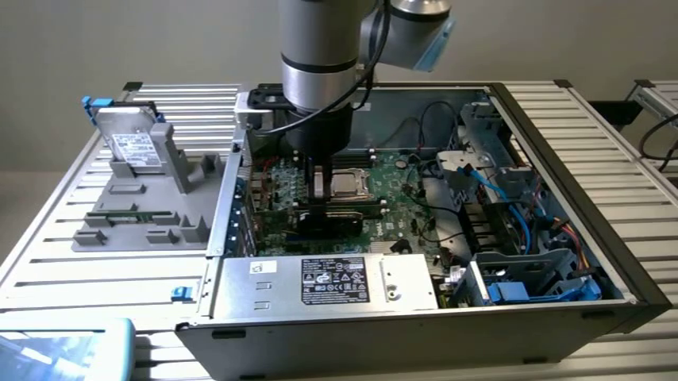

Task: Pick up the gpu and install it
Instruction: 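Press down on the gpu until it lock into place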

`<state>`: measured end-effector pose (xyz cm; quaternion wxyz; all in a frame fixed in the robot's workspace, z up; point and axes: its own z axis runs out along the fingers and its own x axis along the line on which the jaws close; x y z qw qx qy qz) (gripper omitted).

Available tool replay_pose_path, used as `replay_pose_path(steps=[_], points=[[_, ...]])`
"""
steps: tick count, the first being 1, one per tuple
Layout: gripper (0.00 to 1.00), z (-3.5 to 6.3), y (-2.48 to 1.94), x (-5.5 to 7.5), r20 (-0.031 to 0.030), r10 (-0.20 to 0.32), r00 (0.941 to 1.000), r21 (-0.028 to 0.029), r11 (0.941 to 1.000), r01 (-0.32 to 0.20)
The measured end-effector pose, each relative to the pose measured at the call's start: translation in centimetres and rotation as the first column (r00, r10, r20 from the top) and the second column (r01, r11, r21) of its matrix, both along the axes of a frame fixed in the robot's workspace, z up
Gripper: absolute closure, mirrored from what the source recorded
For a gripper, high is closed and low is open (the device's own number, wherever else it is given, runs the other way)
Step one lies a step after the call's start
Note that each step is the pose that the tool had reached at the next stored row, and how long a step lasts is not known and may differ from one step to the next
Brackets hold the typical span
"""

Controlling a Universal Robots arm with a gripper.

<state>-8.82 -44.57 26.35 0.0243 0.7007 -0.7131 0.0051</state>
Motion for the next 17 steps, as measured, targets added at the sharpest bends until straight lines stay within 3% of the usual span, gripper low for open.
replay_pose_path(steps=[2, 9, 17], points=[[0.88, 0.59, 0.04, 0.0, -0.0002, -0.001, 1.0000, 0.0028, 1.0000, 0.001], [0.88, 3.23, 0.01, 0.0, -0.0047, -0.001, 1.0000, 0.0005, 1.0000, 0.001], [0.88, 3.32, 0.01, 0.0, -0.0054, -0.001, 1.0000, 0.0006, 1.0000, 0.001]])
